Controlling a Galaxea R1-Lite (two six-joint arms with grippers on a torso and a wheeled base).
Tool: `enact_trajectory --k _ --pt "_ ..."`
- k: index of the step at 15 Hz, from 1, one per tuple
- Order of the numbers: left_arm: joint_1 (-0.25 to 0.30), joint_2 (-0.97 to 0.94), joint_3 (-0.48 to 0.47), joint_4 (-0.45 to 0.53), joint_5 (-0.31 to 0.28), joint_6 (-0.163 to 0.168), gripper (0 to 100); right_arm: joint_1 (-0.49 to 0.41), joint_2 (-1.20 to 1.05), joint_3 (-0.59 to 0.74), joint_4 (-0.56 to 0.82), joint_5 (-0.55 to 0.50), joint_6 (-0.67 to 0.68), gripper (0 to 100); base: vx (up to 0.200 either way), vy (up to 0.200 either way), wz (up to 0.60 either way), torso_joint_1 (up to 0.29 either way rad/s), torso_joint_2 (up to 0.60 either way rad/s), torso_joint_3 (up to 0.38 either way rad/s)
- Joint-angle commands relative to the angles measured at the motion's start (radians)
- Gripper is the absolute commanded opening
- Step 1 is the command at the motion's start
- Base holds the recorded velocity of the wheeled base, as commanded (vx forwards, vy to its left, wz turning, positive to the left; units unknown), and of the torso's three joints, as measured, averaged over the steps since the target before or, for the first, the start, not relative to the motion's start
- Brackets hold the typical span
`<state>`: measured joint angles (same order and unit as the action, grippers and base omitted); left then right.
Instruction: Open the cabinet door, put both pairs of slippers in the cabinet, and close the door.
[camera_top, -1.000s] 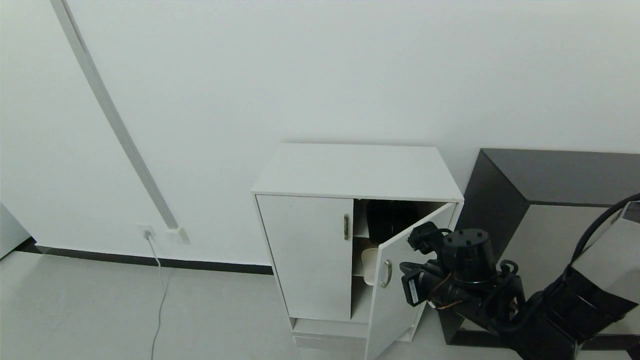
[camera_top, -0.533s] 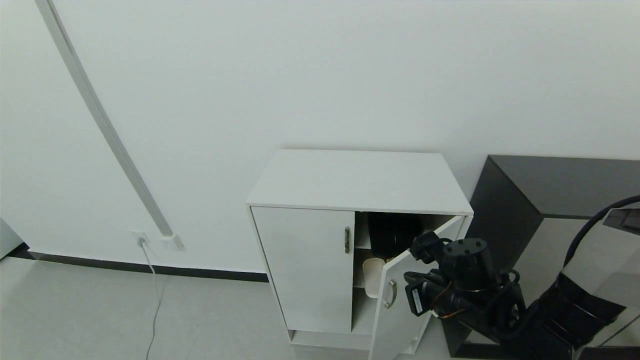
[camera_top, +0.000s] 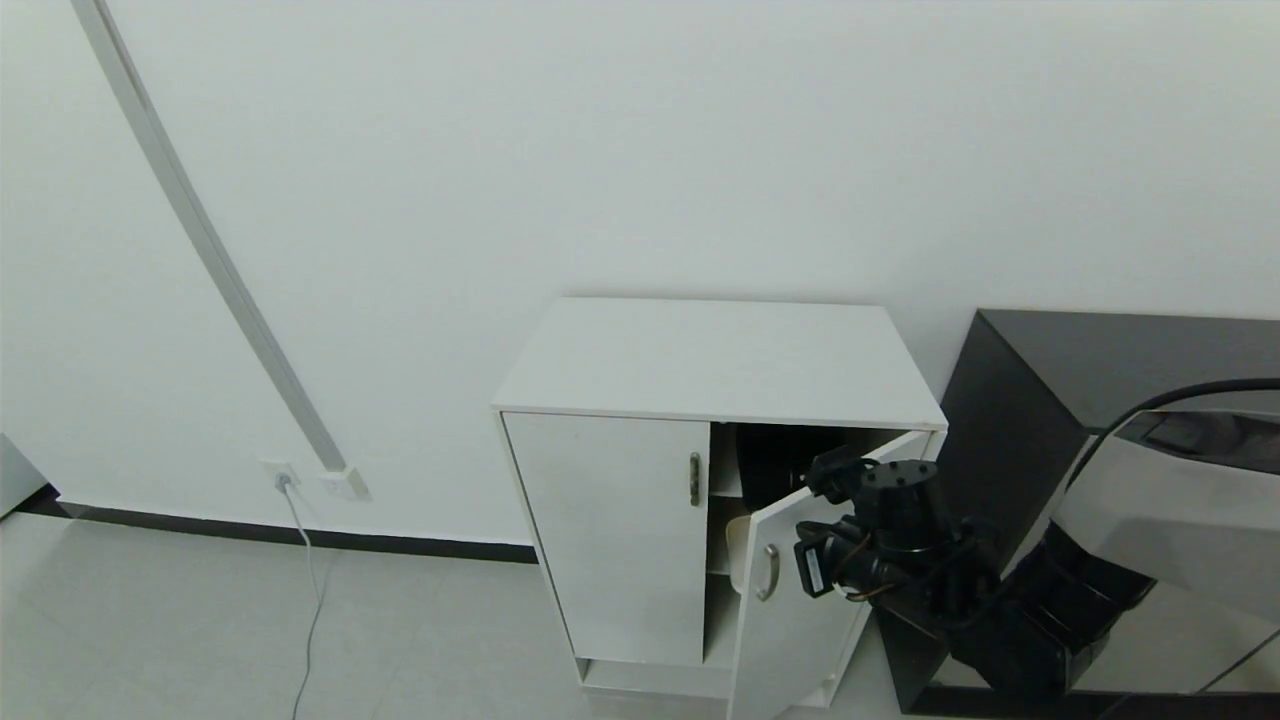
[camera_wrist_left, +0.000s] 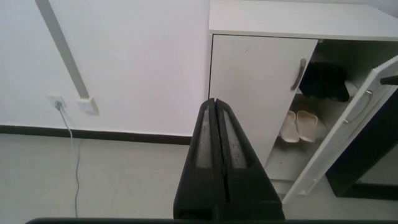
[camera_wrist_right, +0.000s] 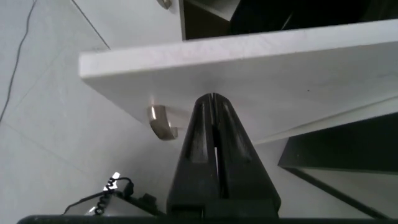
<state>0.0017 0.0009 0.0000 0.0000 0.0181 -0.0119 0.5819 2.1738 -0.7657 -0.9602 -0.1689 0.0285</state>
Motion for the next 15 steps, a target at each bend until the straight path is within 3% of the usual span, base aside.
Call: enact_trajectory --k 1,15 --pt "0.000 0.001 0.000 0.000 -0.001 0.000 0 -0.008 0.046 -0.043 0.001 -0.001 -0.001 0 0.000 0.000 0.00 0.000 0.00 0.000" --pt "0.000 0.001 0.000 0.000 -0.001 0.000 0 -0.079 0.176 -0.282 0.014 -0.004 -0.004 0 0.000 0.000 0.00 0.000 0.00 0.000"
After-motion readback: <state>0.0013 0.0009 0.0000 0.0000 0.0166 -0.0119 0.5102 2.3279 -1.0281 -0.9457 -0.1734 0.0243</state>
